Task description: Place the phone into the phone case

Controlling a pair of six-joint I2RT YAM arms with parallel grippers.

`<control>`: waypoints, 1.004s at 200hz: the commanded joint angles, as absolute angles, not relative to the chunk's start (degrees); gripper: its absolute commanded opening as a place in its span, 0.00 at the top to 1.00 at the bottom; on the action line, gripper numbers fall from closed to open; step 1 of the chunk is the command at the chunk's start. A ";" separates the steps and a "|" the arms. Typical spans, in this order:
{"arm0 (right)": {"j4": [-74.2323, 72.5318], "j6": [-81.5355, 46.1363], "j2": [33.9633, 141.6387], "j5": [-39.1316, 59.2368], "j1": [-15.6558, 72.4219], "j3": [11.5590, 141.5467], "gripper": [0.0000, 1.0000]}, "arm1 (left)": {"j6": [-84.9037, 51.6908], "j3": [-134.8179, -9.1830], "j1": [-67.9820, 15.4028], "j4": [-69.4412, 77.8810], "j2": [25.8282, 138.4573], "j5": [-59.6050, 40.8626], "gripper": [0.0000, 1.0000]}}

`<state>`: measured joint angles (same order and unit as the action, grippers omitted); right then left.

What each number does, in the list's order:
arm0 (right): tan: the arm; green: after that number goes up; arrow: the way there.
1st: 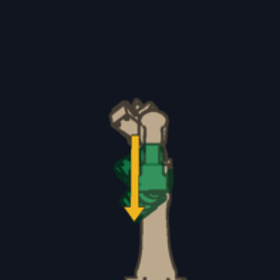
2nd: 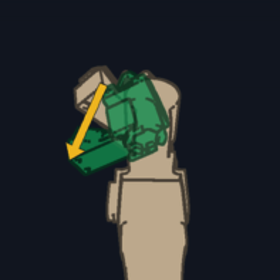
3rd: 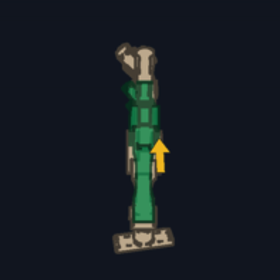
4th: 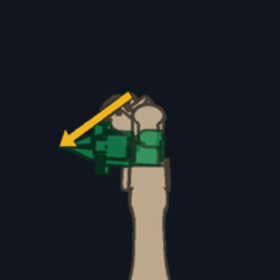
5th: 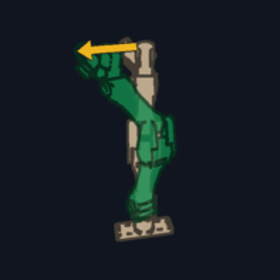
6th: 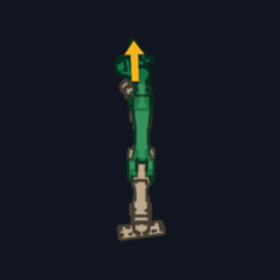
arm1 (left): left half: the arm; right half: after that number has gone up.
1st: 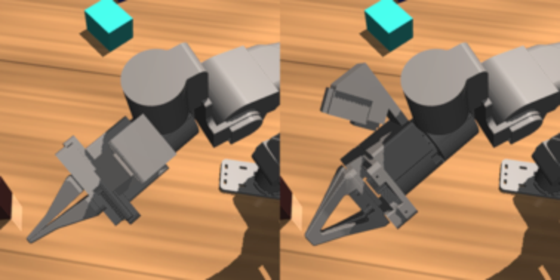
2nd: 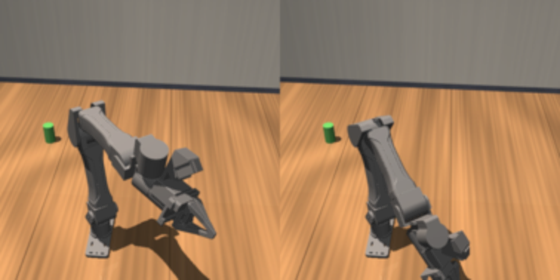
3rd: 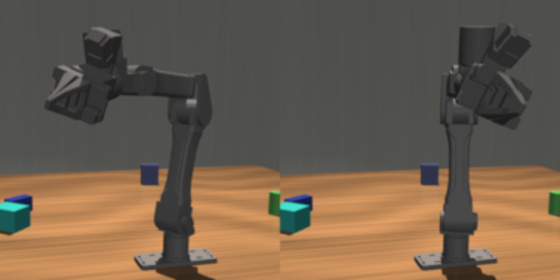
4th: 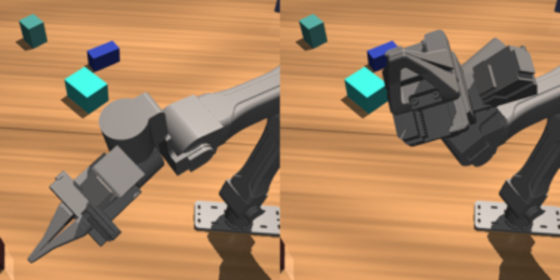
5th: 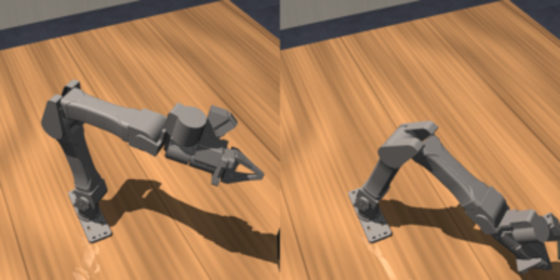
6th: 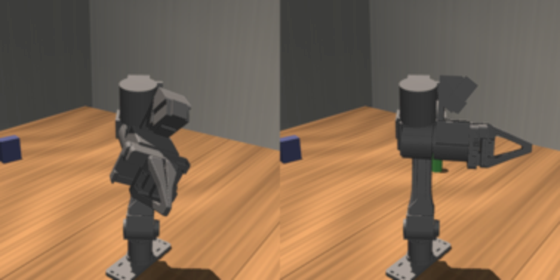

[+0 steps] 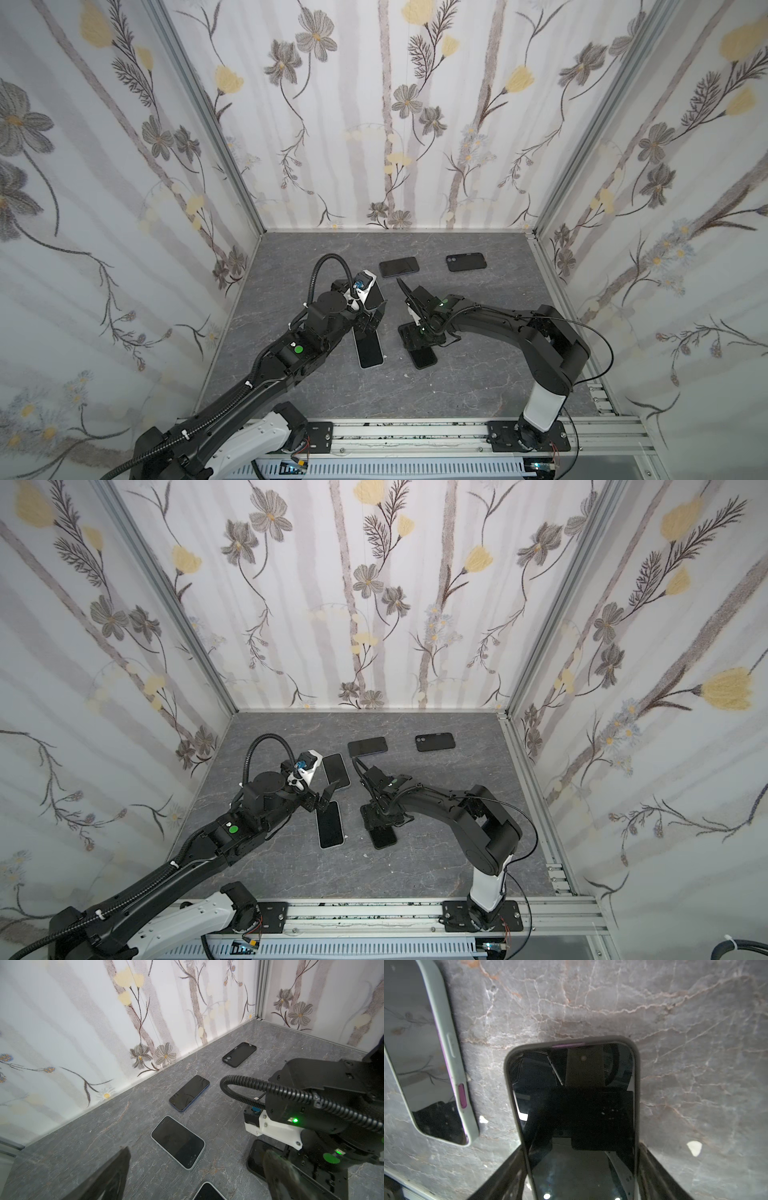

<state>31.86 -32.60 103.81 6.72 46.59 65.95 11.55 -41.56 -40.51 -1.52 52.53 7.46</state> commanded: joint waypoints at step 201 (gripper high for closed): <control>36.40 -42.87 106.29 6.82 50.44 81.65 0.11 | 9.98 -41.73 -40.43 0.09 49.46 9.23 0.00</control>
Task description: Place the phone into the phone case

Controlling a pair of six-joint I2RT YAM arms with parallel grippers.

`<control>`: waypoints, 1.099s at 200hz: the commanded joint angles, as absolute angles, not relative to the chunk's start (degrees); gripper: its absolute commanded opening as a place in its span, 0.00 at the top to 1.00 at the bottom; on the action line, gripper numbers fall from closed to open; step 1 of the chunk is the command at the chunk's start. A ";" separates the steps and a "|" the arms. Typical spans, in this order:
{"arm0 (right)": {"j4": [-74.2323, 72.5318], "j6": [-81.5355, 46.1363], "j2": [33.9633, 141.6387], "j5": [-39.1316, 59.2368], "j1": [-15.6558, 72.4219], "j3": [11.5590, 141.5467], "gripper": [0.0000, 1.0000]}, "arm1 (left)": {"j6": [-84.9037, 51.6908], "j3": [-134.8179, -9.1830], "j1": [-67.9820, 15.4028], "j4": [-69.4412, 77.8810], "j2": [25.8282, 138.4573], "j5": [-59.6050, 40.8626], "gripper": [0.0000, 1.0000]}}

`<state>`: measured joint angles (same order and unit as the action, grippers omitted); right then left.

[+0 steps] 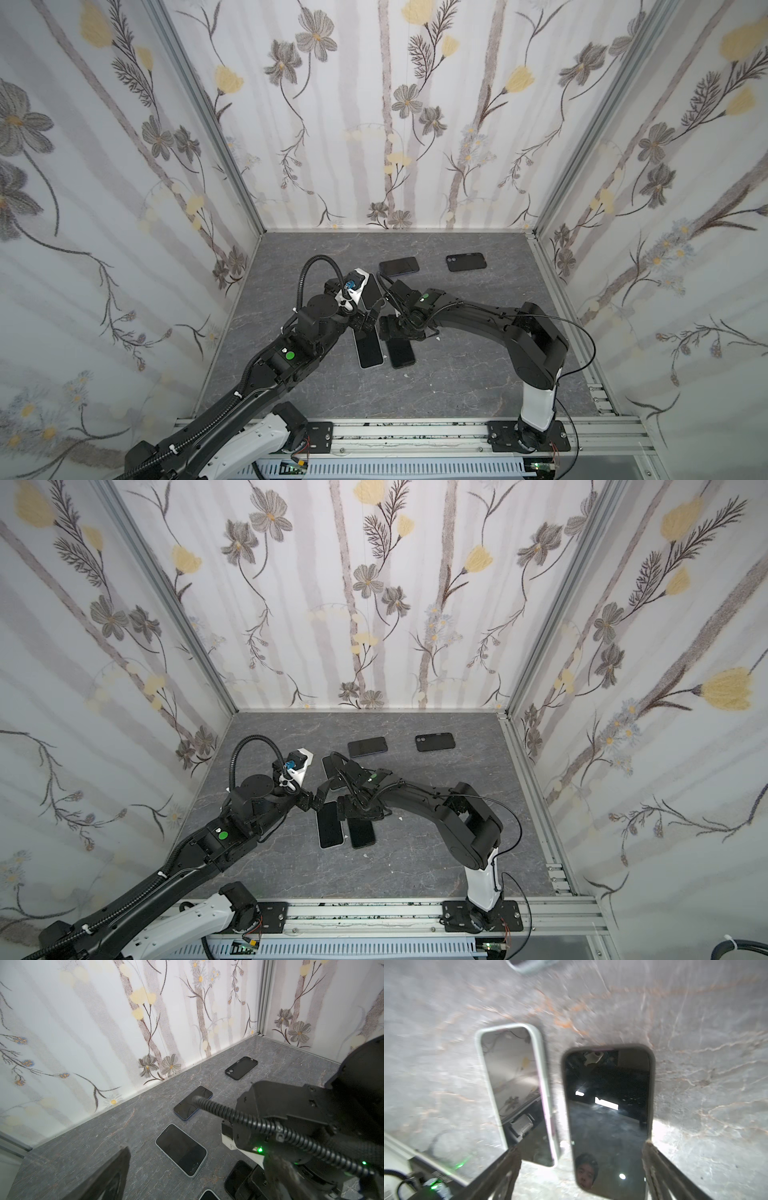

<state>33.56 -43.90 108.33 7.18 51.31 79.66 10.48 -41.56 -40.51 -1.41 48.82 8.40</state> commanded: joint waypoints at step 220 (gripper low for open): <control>39.25 -11.60 137.69 9.96 7.94 120.59 0.35 | -27.99 -88.45 -40.33 0.00 114.06 -10.17 0.09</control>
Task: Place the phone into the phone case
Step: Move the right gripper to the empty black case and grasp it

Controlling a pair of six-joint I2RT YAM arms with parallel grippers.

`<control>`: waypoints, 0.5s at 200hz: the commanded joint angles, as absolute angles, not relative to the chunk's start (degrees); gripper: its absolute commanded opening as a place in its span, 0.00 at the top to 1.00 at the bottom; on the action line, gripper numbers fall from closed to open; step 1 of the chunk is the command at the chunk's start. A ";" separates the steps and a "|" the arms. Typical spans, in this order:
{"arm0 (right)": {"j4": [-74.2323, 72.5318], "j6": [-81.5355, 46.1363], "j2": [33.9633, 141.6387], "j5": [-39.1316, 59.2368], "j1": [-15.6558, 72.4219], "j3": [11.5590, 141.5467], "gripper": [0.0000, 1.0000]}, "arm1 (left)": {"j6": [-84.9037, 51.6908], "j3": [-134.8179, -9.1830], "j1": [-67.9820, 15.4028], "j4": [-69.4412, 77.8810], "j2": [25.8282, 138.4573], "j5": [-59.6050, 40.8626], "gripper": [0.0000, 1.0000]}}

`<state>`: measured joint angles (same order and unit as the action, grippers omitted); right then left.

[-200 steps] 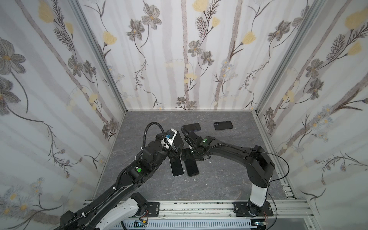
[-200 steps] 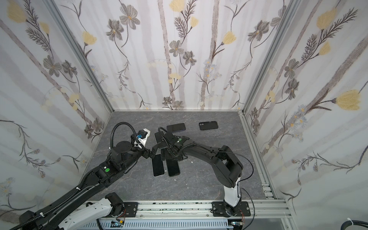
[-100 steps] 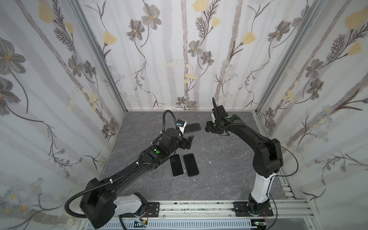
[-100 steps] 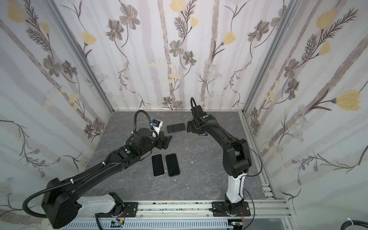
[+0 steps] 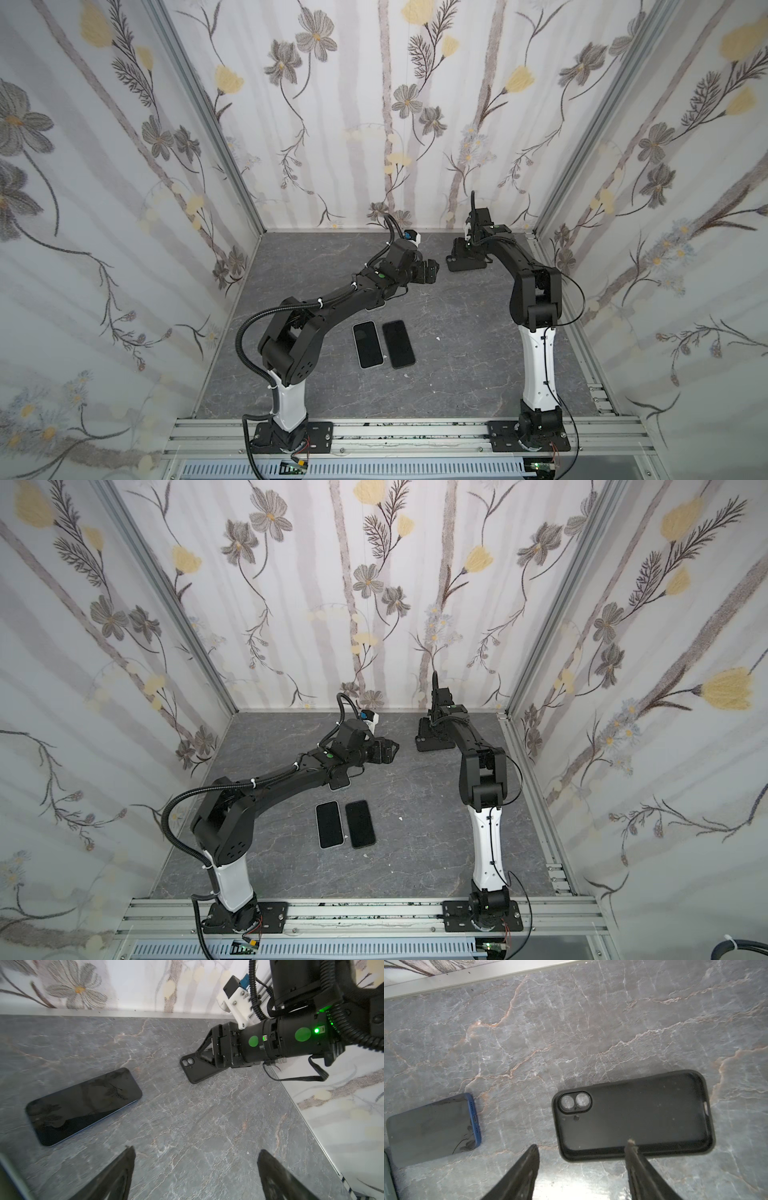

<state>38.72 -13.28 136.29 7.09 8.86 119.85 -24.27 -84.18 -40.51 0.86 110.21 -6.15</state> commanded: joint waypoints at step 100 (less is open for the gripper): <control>44.43 -9.87 141.23 13.19 8.42 120.50 0.32 | -30.16 -92.68 -39.53 1.32 120.92 -10.63 0.09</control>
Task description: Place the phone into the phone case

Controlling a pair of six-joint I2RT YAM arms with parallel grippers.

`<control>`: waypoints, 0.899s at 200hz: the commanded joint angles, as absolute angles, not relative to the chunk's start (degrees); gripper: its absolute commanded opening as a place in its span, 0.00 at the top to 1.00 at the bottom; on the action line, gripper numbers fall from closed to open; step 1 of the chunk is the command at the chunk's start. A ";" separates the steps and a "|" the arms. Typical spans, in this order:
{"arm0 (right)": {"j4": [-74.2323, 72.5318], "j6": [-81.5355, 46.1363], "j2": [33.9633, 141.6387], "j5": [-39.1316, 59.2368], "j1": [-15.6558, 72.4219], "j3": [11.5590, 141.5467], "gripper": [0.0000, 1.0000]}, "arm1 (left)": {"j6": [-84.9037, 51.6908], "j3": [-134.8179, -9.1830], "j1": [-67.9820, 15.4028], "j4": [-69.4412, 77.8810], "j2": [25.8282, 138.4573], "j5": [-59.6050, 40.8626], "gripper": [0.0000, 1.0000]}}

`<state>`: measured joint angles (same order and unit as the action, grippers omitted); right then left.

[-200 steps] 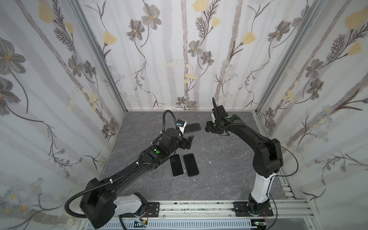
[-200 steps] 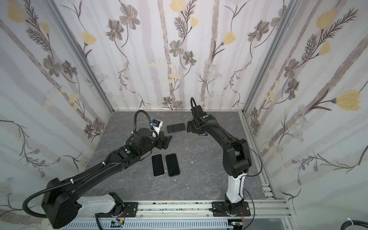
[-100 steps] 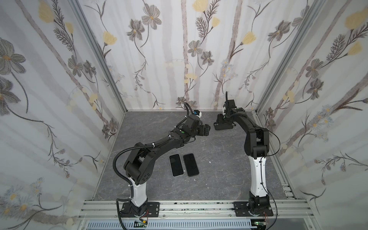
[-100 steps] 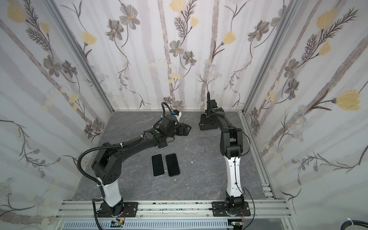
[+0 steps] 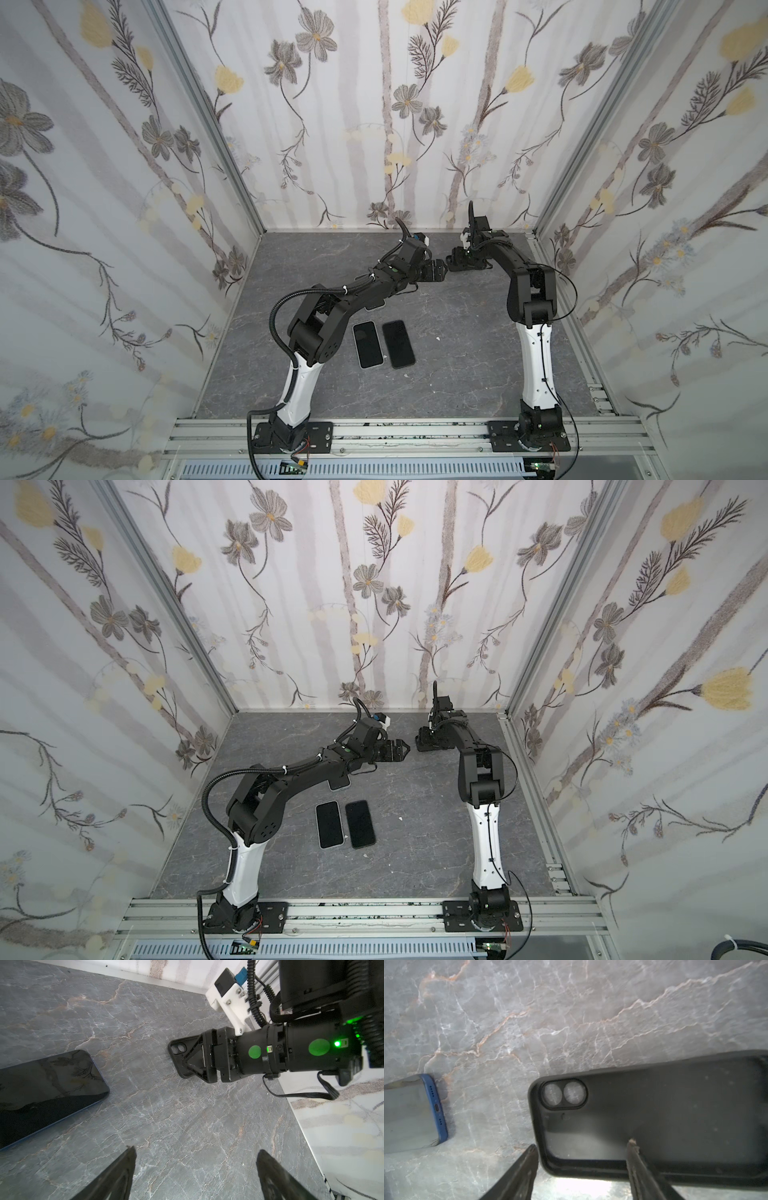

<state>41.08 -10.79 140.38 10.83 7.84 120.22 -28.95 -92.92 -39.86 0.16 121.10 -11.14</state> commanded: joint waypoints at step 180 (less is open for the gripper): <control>33.97 -11.98 118.17 18.77 26.86 79.75 0.33 | -31.53 -66.70 -38.64 0.25 95.52 -4.11 0.10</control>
<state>29.43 -9.21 120.86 14.39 24.62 86.13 -30.44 -69.41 -38.68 -0.78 98.67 -6.22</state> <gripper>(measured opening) 0.672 0.905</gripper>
